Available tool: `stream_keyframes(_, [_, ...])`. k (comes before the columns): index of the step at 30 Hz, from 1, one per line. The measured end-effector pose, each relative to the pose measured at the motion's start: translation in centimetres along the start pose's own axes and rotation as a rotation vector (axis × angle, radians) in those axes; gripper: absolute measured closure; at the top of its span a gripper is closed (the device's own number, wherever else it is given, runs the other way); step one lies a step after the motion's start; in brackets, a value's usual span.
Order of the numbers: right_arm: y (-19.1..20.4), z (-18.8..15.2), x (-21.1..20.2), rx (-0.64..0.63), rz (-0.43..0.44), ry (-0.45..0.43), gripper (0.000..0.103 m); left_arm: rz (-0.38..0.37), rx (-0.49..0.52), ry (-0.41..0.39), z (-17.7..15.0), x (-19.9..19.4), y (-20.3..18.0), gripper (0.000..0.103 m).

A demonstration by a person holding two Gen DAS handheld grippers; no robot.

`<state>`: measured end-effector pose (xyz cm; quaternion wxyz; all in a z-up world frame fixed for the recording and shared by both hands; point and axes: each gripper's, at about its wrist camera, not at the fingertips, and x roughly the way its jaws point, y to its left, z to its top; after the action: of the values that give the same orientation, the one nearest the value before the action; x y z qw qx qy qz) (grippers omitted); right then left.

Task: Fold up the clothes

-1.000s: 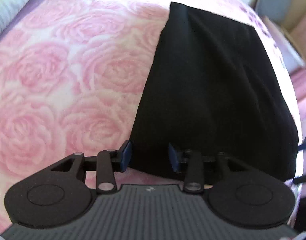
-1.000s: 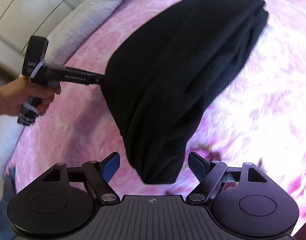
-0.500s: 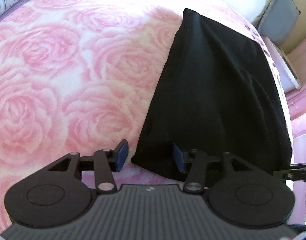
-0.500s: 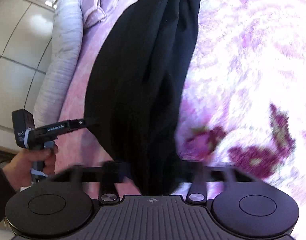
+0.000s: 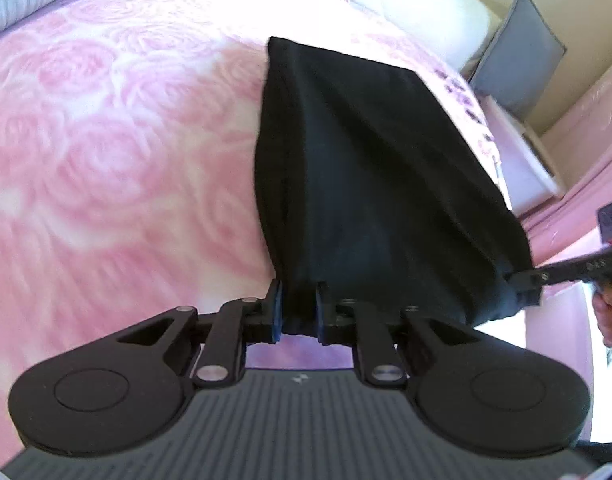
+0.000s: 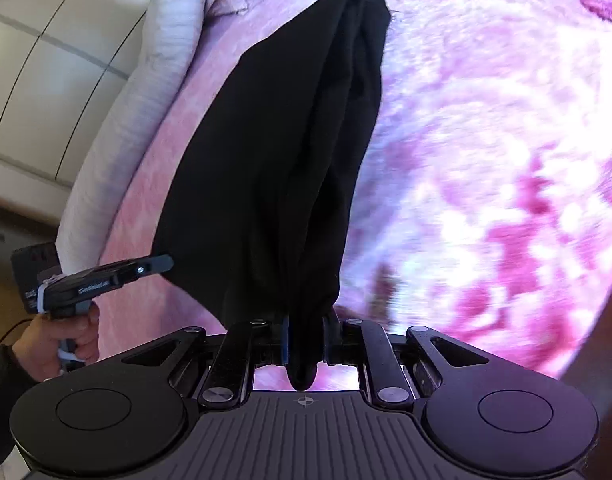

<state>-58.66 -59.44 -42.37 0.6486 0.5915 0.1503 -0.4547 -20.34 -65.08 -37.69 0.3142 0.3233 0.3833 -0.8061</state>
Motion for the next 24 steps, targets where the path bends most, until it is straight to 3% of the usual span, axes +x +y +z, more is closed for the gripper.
stream_keyframes(5, [-3.4, 0.6, -0.8, -0.105, 0.047, 0.012, 0.09, 0.026, -0.077, -0.104, -3.8, -0.5, -2.6, 0.092])
stream_keyframes(12, [-6.9, 0.9, 0.1, -0.204, 0.182, -0.021, 0.09, 0.063, -0.115, -0.253, -7.3, -1.0, -5.6, 0.092])
stream_keyframes(19, [-7.8, 1.3, -0.3, -0.323, 0.163, -0.147, 0.09, 0.264, 0.069, -0.272, -10.3, -0.3, -10.6, 0.092])
stream_keyframes(21, [-7.2, 0.8, -0.1, -0.388, 0.143, -0.185, 0.084, 0.324, 0.123, -0.276, -11.2, -0.1, -12.0, 0.091])
stream_keyframes(23, [-6.1, -0.4, 0.0, -0.484, 0.083, -0.249, 0.065, 0.383, 0.177, -0.28, -12.1, 0.1, -13.4, 0.088])
stream_keyframes(24, [-5.9, -1.5, -0.7, -0.538, 0.052, -0.283, 0.063, 0.412, 0.204, -0.282, -12.5, 0.2, -14.1, 0.088])
